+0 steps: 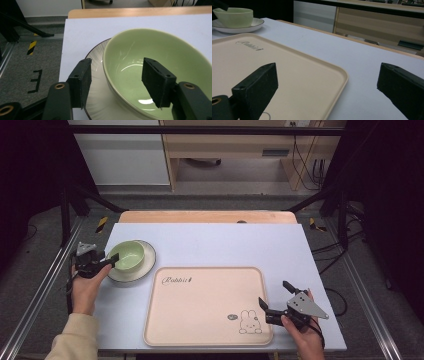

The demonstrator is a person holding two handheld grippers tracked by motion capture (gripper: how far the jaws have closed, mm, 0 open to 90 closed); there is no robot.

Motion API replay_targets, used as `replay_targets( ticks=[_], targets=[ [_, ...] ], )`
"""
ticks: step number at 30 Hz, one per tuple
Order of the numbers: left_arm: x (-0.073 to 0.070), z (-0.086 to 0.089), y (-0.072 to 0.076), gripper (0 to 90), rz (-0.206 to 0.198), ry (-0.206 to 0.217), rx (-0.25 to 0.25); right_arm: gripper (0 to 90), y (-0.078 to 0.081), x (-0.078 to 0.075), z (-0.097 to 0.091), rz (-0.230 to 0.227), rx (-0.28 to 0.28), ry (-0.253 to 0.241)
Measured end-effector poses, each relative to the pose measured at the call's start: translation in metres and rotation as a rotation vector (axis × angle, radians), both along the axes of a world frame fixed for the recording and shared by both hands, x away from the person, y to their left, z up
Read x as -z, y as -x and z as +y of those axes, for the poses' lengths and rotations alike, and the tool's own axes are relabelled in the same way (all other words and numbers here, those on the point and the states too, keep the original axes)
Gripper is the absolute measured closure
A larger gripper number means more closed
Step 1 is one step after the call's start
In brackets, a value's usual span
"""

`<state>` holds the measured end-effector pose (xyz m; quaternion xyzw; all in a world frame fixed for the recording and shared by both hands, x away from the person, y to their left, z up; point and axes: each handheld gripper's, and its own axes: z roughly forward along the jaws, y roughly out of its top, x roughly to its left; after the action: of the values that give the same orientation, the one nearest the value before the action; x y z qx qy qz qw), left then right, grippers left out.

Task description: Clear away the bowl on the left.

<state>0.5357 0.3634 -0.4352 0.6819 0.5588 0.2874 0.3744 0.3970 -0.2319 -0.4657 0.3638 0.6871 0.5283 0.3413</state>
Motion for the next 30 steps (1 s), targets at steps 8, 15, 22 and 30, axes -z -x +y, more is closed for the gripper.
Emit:
replay_targets(
  ticks=[8,15,22,30],
  targets=[
    [0.003,-0.003,-0.013,45.2,0.117,-0.038,-0.005,3.3,0.000,0.000,0.000,0.000,-0.014,-0.007],
    [0.006,-0.002,-0.021,49.9,0.183,-0.010,-0.028,3.3,-0.001,0.000,0.000,0.009,-0.023,-0.019],
    [0.005,0.001,-0.027,63.1,0.221,0.037,-0.037,3.3,-0.001,0.002,0.001,0.018,-0.031,-0.020],
    [0.004,0.000,-0.033,74.8,0.250,0.039,-0.031,3.3,-0.003,0.003,-0.001,0.026,-0.026,-0.037]
  ],
)
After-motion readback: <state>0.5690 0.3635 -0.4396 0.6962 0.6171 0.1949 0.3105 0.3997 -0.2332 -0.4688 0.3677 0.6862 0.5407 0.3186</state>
